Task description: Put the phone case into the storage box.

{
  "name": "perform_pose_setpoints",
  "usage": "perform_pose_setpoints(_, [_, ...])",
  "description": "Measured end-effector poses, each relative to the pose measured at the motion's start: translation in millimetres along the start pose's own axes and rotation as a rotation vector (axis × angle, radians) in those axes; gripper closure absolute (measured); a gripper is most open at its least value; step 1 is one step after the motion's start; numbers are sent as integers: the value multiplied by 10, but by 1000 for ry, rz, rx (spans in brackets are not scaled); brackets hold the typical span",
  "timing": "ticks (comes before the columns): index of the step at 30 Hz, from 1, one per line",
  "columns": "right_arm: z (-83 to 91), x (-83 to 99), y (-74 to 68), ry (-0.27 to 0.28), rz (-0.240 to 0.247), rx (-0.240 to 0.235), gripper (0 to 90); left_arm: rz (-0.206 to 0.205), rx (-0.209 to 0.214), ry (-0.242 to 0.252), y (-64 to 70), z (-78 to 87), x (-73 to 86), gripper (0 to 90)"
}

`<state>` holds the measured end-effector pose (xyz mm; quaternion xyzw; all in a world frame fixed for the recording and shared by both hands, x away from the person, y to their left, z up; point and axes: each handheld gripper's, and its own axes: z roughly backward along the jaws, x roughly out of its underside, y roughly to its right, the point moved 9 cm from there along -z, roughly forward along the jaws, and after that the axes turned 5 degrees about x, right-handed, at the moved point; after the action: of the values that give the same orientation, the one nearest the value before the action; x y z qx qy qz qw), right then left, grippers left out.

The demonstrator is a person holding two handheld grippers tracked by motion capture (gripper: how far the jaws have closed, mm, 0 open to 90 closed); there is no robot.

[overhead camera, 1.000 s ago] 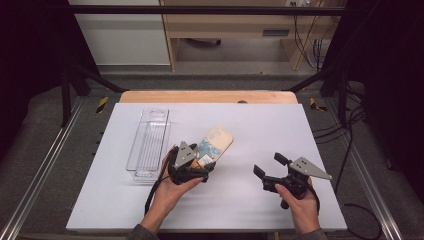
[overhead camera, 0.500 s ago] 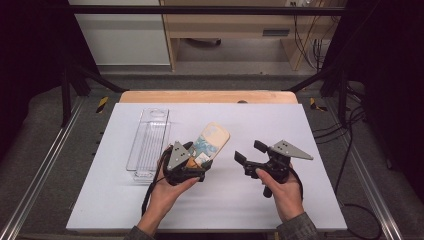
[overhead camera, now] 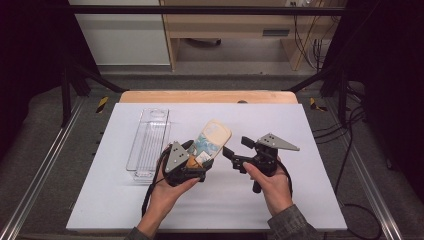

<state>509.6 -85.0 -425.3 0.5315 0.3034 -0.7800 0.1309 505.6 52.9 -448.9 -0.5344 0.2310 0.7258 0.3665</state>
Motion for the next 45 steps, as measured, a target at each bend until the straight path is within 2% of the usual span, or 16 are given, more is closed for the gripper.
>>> perform_pose_setpoints(9, [-77, -16, -81, -13, -32, -31, 172, -2, 11, 9, 41, 6, -29, 116])
perform_pose_setpoints(12, [-88, -32, -86, -12, -54, -41, 188, -1, 16, 14, 55, 7, -39, 116])
perform_pose_setpoints(28, [-101, -43, -111, -15, -100, -72, 263, -14, 24, 28, 124, -9, -60, 116])
perform_pose_setpoints(37, [-120, -107, -98, -4, -161, -109, 418, -39, 55, 43, 221, -29, -73, 115])
perform_pose_setpoints(45, [-111, -156, -82, 13, -231, -149, 620, -56, 68, 45, 260, -42, -65, 115])
